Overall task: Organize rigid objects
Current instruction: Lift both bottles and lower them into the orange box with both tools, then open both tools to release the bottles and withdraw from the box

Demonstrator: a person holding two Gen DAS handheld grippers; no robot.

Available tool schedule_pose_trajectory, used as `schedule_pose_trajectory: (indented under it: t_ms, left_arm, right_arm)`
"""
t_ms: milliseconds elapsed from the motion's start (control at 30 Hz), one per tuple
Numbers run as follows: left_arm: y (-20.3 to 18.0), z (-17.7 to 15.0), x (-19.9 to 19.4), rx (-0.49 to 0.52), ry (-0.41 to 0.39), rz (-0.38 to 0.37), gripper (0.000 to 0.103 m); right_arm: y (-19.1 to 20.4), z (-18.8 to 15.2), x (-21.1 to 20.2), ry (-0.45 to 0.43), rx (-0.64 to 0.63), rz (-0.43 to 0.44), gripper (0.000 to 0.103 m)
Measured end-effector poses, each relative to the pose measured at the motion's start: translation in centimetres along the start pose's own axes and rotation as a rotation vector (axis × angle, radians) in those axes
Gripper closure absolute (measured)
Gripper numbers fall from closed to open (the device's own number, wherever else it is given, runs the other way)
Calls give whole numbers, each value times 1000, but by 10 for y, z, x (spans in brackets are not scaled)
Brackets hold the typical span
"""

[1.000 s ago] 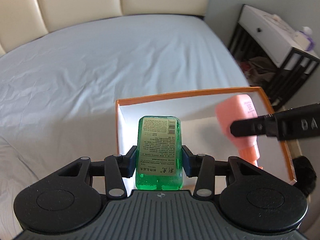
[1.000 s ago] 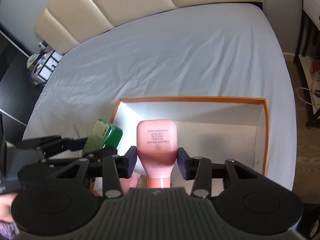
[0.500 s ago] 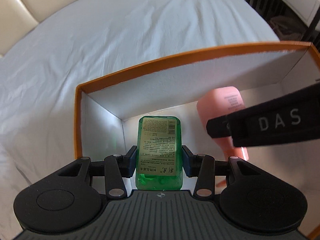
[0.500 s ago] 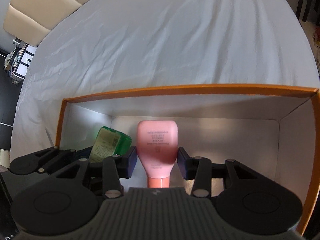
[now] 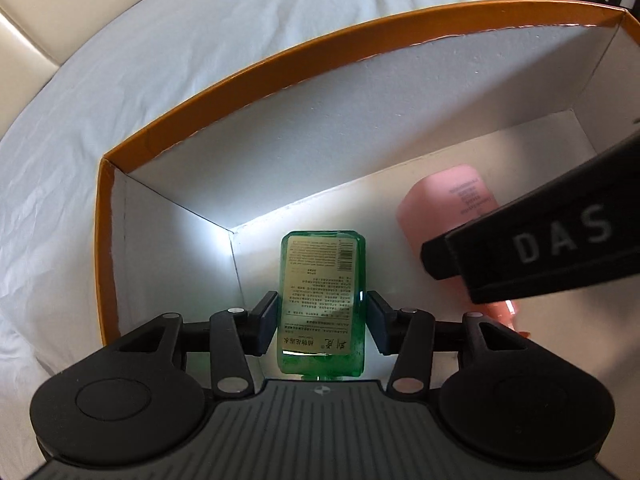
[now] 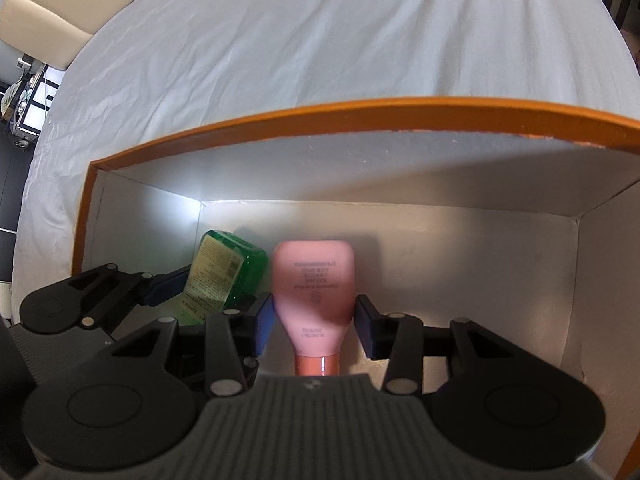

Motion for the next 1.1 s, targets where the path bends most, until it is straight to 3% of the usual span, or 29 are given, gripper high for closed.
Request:
schedule_pose_trajectory:
  t_ms: [100,233,367,533,800,967,1000,1033,1100]
  left_arm:
    - [5,-1,-12,-7,-12,-26,46]
    - [21,1,-48,-35,-84,-58,43]
    - [31,-10,-88,-14,-199,-16,42]
    - [55,-14,-109,-97,-297,55,42]
    - [69,-22,-92,-168,-198,7,53]
    - [78,-22,-90,-186,-203,13,53]
    - [77,-21,-90,-188,-202,10,53]
    - [76,-22,-91,-187,-203,11,54]
    - [74,-22,-91,-176,-206,11,55]
  right_arm:
    - [3,-3,5,4,1,10,59]
    - [4,-3,8,1,-1,13,59]
    - [2,1,13,-4,17,22,59]
    - [10,-1,17,-8,30,38,59]
    - [23,-4,20,-37,-18,108,56]
    - [25,-7,22,-41,-71,62,58]
    - [27,-7,22,-47,-72,59,59]
    - [27,-7,22,-47,-75,66,68]
    - [32,-9,22,-38,-107,57,72]
Point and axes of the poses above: each gripper's, at about its wrist camera, not at the fingertips, and x roughly the way its jaws point, y to its left, z to its top, the point moved 1 cm from there along x, roughly the way its jaws point
